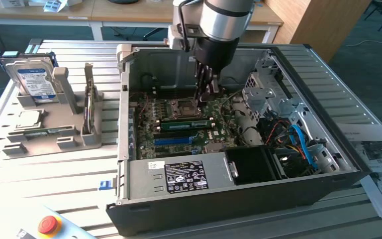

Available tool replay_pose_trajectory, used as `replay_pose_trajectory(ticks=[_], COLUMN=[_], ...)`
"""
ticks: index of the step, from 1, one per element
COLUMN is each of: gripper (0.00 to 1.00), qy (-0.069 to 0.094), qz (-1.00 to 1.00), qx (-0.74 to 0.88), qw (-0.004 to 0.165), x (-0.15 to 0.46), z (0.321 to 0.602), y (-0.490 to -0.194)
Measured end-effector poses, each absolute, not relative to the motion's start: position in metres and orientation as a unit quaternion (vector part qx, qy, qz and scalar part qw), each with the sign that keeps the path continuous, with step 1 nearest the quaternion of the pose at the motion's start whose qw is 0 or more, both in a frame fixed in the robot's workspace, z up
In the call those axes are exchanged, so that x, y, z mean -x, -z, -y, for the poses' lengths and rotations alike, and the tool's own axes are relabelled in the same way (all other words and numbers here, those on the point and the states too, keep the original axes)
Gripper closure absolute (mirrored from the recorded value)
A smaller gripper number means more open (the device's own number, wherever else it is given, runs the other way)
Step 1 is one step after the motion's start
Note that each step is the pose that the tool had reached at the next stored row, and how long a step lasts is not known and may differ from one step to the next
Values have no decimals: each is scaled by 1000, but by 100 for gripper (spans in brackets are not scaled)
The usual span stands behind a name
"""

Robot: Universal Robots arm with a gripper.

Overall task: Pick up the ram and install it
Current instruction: 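Insert the ram into the slot, then press down the ram until it locks into place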

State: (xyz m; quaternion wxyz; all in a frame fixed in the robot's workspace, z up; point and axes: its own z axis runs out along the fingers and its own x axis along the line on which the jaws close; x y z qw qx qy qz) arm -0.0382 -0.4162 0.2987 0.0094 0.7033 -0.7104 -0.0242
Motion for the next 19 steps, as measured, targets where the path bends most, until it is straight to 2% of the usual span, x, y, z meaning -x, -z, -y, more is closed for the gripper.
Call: replay_pose_trajectory(ticks=[9, 19], gripper=[69, 69], qy=[24, 24], qz=[710, 710], qx=[-703, -703], qw=[10, 10], x=[38, 38], z=[416, 416], y=[-316, -317])
